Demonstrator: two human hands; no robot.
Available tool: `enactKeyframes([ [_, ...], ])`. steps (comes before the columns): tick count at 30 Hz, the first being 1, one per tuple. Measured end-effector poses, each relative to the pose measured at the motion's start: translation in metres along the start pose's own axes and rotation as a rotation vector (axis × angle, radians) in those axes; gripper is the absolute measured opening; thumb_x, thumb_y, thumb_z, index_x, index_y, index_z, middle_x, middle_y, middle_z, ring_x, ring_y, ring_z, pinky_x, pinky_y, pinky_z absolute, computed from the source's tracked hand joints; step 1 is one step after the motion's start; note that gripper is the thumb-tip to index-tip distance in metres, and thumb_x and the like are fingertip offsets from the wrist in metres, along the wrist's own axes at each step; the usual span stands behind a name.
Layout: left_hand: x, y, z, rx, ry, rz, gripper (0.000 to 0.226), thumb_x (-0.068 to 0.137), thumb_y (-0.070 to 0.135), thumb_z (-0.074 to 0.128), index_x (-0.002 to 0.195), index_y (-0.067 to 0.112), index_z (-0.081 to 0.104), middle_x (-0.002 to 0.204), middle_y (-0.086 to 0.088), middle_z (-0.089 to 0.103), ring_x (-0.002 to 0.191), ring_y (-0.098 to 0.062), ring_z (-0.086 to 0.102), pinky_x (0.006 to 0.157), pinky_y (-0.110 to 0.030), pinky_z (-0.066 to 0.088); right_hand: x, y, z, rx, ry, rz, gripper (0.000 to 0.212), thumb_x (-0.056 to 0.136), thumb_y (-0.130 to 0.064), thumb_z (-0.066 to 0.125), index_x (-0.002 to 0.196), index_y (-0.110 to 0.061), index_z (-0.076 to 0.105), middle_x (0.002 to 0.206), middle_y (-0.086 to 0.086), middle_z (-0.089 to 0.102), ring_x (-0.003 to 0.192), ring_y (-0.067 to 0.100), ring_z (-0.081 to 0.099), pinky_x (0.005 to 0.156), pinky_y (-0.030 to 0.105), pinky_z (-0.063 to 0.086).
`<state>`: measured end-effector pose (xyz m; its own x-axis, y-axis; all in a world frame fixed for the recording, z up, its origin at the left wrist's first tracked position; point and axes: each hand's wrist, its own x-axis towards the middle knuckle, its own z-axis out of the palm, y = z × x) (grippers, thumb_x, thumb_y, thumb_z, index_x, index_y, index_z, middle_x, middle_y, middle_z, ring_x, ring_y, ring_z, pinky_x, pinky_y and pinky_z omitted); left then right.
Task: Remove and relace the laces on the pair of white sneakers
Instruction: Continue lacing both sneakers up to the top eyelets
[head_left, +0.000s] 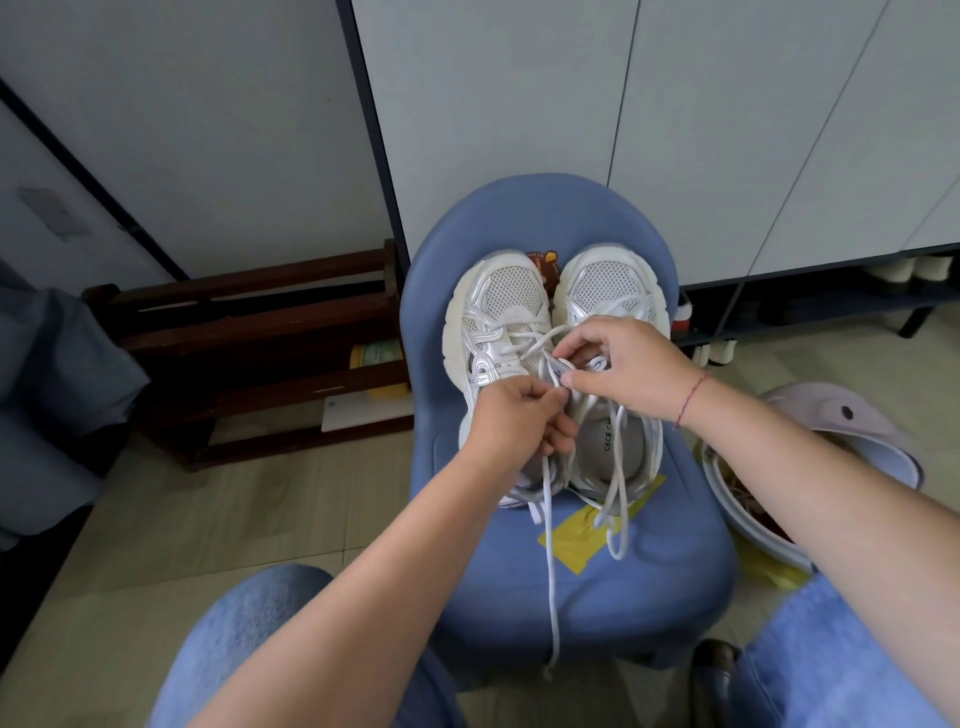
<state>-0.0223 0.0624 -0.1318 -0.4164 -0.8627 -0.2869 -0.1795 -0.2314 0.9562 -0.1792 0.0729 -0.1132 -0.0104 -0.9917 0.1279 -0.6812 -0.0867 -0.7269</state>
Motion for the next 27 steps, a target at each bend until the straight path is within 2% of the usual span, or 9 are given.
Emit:
enactKeyframes([
  [4, -0.017, -0.001, -0.019, 0.185, -0.236, -0.101, 0.014, 0.095, 0.009, 0.062, 0.081, 0.007, 0.063, 0.054, 0.000, 0.064, 0.039, -0.007, 0.052, 0.041, -0.015, 0.039, 0.001, 0.002, 0.000, 0.025, -0.004, 0.005, 0.018, 0.078, -0.010, 0.075, 0.095, -0.015, 0.068, 0.096, -0.006, 0.066, 0.084, 0.004, 0.064, 0.076, 0.008, 0.048],
  [11, -0.048, -0.024, -0.019, 0.537, -0.819, -0.233, 0.019, 0.095, 0.014, 0.063, 0.076, 0.016, 0.066, 0.057, 0.009, 0.064, 0.045, -0.001, 0.054, 0.048, -0.013, 0.039, 0.002, 0.003, 0.001, 0.048, -0.005, 0.010, 0.019, 0.077, -0.009, 0.076, 0.093, -0.016, 0.069, 0.096, -0.004, 0.067, 0.083, 0.005, 0.065, 0.077, 0.009, 0.049],
  [14, -0.054, -0.037, -0.018, 0.650, -0.932, -0.267, 0.020, 0.094, 0.017, 0.064, 0.075, 0.018, 0.067, 0.057, 0.011, 0.065, 0.045, 0.001, 0.055, 0.048, -0.011, 0.039, 0.002, 0.003, 0.002, 0.038, 0.000, 0.013, 0.019, 0.077, -0.009, 0.076, 0.092, -0.018, 0.068, 0.093, -0.005, 0.067, 0.081, 0.005, 0.064, 0.075, 0.008, 0.048],
  [17, -0.053, -0.042, -0.021, 0.694, -0.805, -0.238, 0.015, 0.093, 0.018, 0.066, 0.079, 0.013, 0.069, 0.059, 0.009, 0.065, 0.044, -0.001, 0.056, 0.047, -0.012, 0.041, 0.002, 0.002, 0.002, 0.038, -0.001, 0.015, 0.019, 0.077, -0.010, 0.077, 0.091, -0.019, 0.067, 0.091, -0.008, 0.065, 0.080, 0.002, 0.063, 0.074, 0.010, 0.047],
  [21, -0.046, -0.027, -0.029, 0.620, -0.462, -0.101, 0.023, 0.095, 0.026, 0.064, 0.090, 0.003, 0.068, 0.064, 0.001, 0.065, 0.042, -0.008, 0.055, 0.047, -0.016, 0.043, 0.001, 0.001, 0.002, 0.039, -0.004, 0.021, 0.019, 0.077, -0.012, 0.077, 0.092, -0.019, 0.067, 0.091, -0.009, 0.065, 0.079, 0.000, 0.063, 0.075, 0.008, 0.047],
  [24, -0.039, -0.019, -0.024, 0.379, -0.187, 0.007, 0.022, 0.099, 0.024, 0.057, 0.110, 0.007, 0.064, 0.059, -0.002, 0.063, 0.039, -0.012, 0.051, 0.043, -0.019, 0.041, 0.001, 0.000, 0.002, 0.033, -0.002, 0.021, 0.019, 0.077, -0.012, 0.077, 0.092, -0.019, 0.067, 0.091, -0.009, 0.064, 0.080, 0.000, 0.062, 0.075, 0.007, 0.046],
  [27, -0.031, -0.021, -0.009, 0.210, -0.063, 0.028, 0.038, 0.102, 0.019, 0.050, 0.140, 0.013, 0.046, 0.057, -0.001, 0.062, 0.038, -0.013, 0.050, 0.041, -0.017, 0.039, 0.000, 0.000, 0.002, 0.028, 0.000, 0.017, 0.019, 0.077, -0.013, 0.076, 0.094, -0.018, 0.067, 0.093, -0.008, 0.065, 0.083, 0.003, 0.063, 0.078, 0.012, 0.047],
])
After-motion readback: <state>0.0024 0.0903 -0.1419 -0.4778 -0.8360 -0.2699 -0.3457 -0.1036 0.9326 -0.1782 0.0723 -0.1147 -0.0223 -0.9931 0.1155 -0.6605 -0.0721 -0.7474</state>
